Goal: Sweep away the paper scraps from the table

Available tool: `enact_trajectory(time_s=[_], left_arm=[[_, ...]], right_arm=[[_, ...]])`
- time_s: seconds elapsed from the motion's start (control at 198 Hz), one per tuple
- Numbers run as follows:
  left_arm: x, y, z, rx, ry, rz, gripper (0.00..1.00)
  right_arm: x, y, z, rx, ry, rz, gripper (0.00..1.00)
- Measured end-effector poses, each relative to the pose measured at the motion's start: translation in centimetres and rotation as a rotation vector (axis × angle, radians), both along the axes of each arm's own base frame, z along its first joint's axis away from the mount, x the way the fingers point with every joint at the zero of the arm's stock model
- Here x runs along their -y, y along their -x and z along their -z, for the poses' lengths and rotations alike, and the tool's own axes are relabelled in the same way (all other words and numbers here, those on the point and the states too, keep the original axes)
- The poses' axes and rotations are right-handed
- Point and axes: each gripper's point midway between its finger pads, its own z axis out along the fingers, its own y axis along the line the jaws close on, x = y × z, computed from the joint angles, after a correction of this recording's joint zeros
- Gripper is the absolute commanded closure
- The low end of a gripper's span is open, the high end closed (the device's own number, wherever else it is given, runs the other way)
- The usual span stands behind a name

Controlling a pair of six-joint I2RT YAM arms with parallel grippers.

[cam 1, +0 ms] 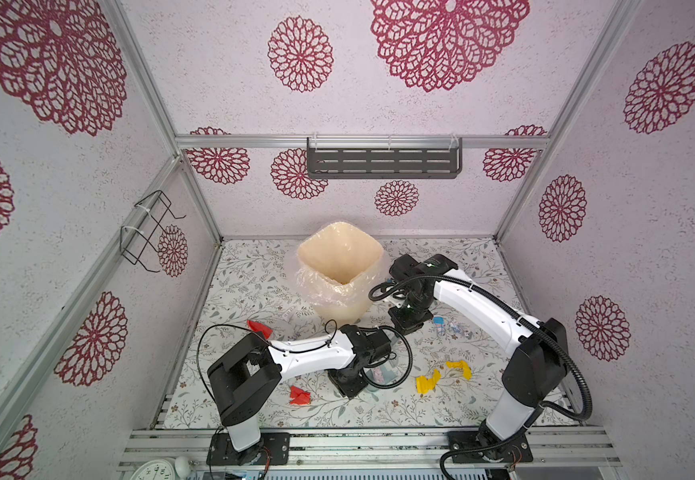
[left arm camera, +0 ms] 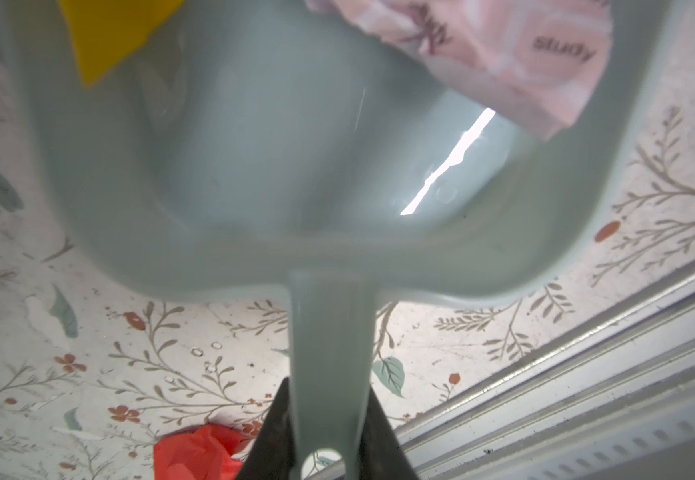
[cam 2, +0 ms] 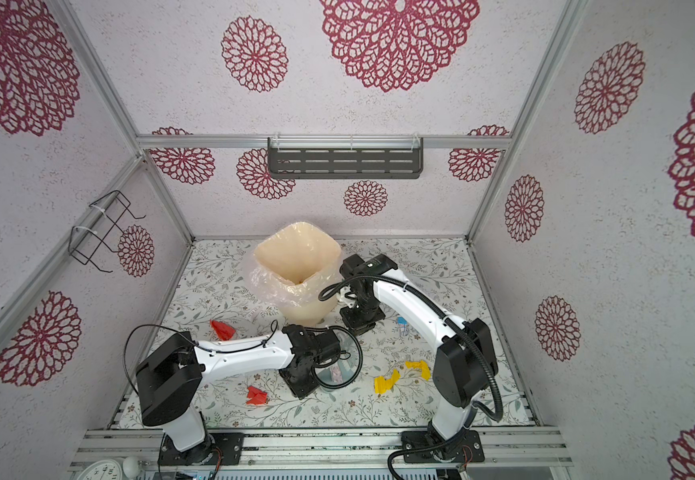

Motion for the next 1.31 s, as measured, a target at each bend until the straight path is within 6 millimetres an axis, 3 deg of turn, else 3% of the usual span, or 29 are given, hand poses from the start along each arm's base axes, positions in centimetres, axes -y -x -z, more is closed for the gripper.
enact_trajectory(time_s=[0.187,0.41,0.556,0.759,1.077,1.315], left_arm=[[-0.1,-0.2,0.0,0.004,-0.002,-0.001,1.0],[-0.1,-0.3,0.0,0.007,-0.003,0.004,1.0],[-0.1,-0.5,-0.1,0.013,-0.004,0.012,1.0],[0.2,-1.1,-0.1,0.029,-0.009,0.031,1.0],[0.6,-1.8,0.2,0.039,-0.016,0.064,1.0],[0.9,-2.3,0.4,0.036,-0.012,0.082,1.0]], right_arm=[[-0.7,1.6,-0.3,-0.03,-0.017,-0.039,1.0],[0.9,2.1,-1.6,-0.003,-0.022,-0.004,1.0],[2.5,1.3,-2.7,0.037,-0.025,0.049,1.0],[4.0,-0.5,-1.9,0.066,0.049,0.088,1.0],[2.3,-4.3,-0.1,0.064,0.102,0.049,1.0],[2.4,-3.6,0.2,0.032,0.121,0.013,1.0]])
